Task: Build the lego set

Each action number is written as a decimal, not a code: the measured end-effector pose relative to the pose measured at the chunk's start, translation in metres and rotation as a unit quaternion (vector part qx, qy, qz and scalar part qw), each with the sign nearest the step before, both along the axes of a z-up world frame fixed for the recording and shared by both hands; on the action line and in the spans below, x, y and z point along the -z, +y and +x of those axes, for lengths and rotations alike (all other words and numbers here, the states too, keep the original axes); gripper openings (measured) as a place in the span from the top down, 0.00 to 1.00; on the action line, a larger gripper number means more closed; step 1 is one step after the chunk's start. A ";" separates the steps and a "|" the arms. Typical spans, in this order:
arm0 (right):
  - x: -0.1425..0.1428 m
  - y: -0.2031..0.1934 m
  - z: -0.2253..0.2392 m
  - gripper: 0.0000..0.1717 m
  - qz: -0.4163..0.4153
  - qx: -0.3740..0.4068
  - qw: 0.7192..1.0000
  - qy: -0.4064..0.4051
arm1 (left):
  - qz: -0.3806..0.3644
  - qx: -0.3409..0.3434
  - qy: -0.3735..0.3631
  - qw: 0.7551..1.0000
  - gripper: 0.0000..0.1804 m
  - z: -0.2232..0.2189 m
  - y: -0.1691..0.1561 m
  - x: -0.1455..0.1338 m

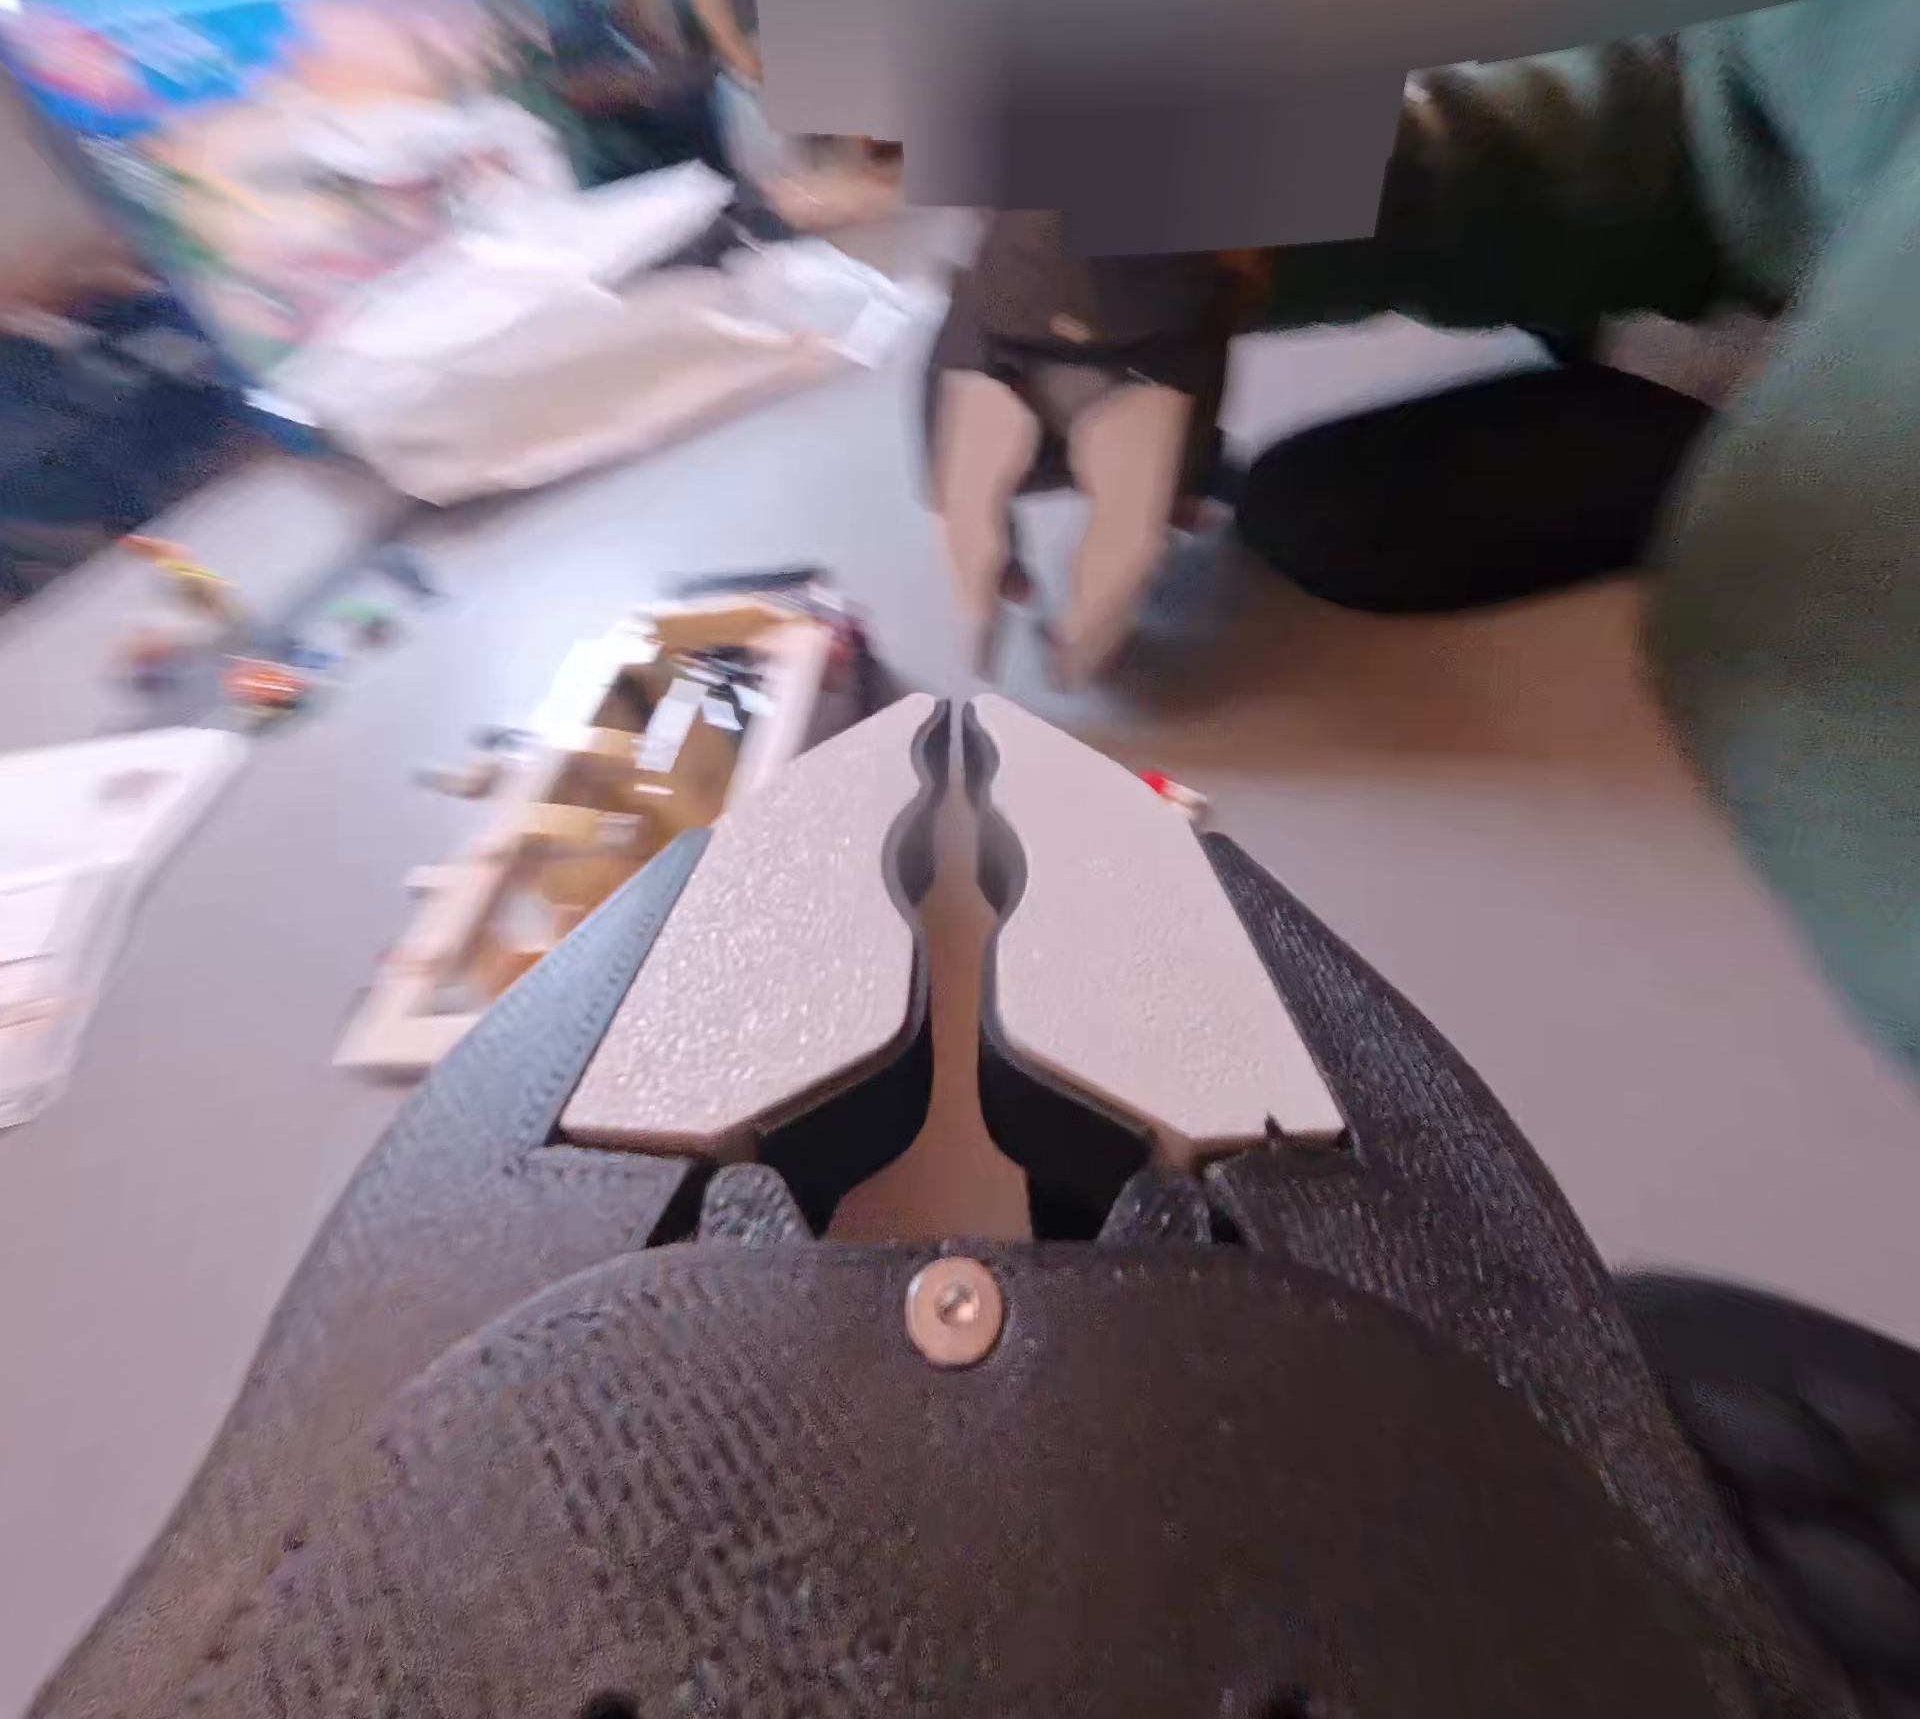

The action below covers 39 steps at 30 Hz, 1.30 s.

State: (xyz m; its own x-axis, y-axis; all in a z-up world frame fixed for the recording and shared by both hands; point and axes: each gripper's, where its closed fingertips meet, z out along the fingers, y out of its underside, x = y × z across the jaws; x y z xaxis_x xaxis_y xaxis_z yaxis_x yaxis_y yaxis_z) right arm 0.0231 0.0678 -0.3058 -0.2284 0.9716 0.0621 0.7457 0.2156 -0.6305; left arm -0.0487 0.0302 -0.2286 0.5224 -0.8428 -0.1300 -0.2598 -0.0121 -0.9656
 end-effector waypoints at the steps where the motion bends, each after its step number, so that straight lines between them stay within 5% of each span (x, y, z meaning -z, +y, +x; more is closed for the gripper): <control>1: 0.002 0.001 -0.001 0.89 -0.005 0.000 1.000 -0.003 | -0.039 0.034 0.025 0.998 0.96 0.008 -0.009 0.012; 8: 0.007 0.003 -0.012 0.89 -0.010 -0.018 1.000 -0.023 | -0.134 0.054 0.194 0.970 0.80 0.018 -0.020 0.083; 18: 0.010 0.003 -0.018 0.90 -0.006 -0.033 0.999 -0.039 | -0.143 0.054 0.225 0.962 0.91 0.025 -0.028 0.086; 32: 0.010 0.003 -0.018 0.91 -0.019 -0.030 0.998 -0.052 | -0.169 -0.044 0.211 0.962 0.91 0.024 -0.015 0.086; 39: 0.011 0.001 -0.016 0.92 -0.025 -0.032 0.998 -0.056 | -0.178 -0.011 0.201 0.963 0.85 0.030 -0.024 0.085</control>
State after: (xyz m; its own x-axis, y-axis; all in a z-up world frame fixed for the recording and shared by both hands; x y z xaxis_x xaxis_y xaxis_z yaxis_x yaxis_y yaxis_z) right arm 0.0069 0.0686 -0.3165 -0.2920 0.9563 -0.0160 0.7983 0.2345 -0.5547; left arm -0.0186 0.0065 -0.3138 0.5093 -0.8601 -0.0295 -0.6068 -0.3345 -0.7210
